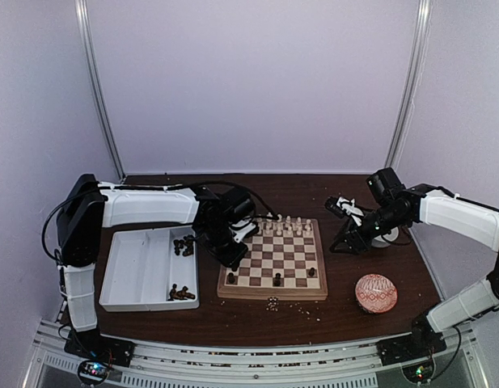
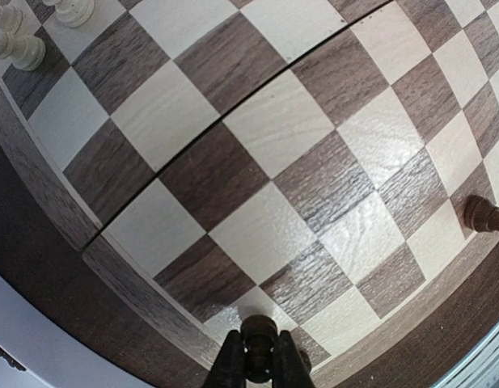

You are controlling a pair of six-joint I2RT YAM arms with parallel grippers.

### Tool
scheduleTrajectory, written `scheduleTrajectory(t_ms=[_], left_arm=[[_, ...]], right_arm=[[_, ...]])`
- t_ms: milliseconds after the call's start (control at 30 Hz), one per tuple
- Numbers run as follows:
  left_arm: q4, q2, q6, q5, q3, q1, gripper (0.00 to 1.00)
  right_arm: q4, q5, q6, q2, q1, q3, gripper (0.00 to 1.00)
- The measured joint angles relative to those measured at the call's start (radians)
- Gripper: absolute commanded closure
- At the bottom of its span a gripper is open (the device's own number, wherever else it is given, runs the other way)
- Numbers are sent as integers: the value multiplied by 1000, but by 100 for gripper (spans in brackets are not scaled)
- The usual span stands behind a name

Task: Set up the chess pieces on the board
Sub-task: Place the pawn at h7.

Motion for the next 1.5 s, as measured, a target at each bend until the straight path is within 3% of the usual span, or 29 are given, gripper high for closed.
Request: scheduleTrajectory(t_ms=[567,767,1500], left_arm=[[0,0,3,0,0,0,93],[0,4,5,-1,0,0,86],[-47,-2,6,-16,40,0,75]], right_arm=[[-1,0,0,0,0,0,55],[-1,0,0,0,0,0,55],[-7,0,0,1,0,0,55]])
